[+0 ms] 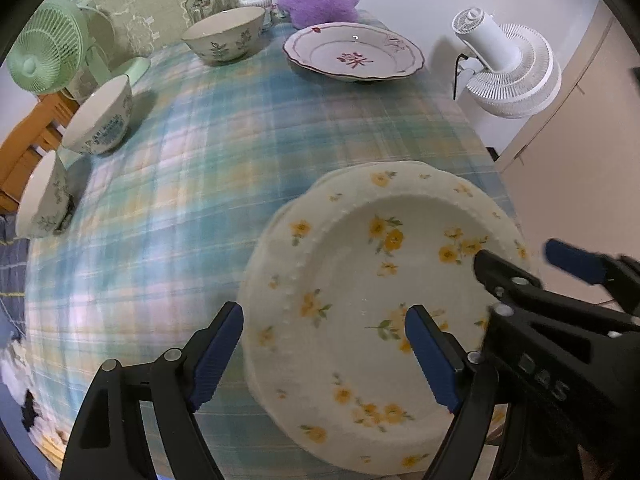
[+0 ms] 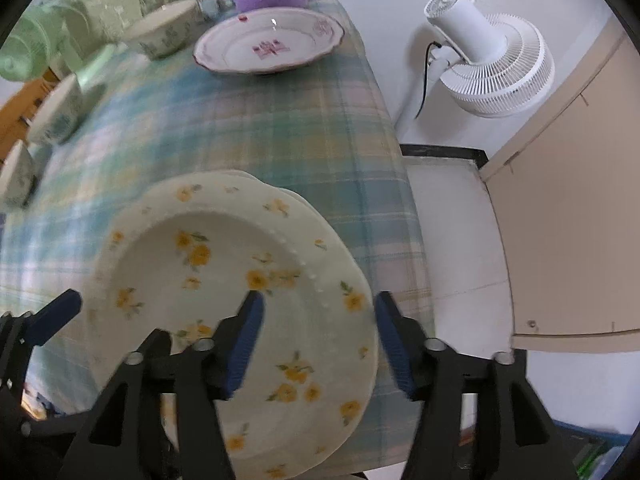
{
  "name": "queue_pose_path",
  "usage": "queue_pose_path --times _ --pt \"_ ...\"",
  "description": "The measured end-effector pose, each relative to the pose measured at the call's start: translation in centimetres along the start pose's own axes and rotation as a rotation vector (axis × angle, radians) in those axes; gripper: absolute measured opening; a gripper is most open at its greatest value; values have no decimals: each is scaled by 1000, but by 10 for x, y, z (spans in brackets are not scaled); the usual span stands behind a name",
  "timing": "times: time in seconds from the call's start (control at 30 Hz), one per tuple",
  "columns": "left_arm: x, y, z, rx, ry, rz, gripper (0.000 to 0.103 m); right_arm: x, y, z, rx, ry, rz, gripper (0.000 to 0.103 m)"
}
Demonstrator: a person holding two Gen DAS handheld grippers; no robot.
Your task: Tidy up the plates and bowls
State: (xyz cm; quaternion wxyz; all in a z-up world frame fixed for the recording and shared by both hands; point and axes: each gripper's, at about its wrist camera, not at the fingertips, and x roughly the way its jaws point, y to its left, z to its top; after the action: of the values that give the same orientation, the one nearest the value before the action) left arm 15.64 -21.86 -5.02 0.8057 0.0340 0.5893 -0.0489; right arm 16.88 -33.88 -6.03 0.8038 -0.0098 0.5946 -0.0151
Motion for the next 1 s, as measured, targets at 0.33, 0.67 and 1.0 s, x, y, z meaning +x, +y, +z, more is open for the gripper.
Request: queue_pose_path --times 0.33,0.67,1.0 --pt "-26 33 7 77 -72 -68 87 -36 25 -7 96 -83 -8 76" --pt "-49 63 40 115 -161 -99 87 -72 52 15 173 -213 -1 76" --pt "-52 63 88 57 -214 -63 87 -81 52 69 87 -269 -16 76"
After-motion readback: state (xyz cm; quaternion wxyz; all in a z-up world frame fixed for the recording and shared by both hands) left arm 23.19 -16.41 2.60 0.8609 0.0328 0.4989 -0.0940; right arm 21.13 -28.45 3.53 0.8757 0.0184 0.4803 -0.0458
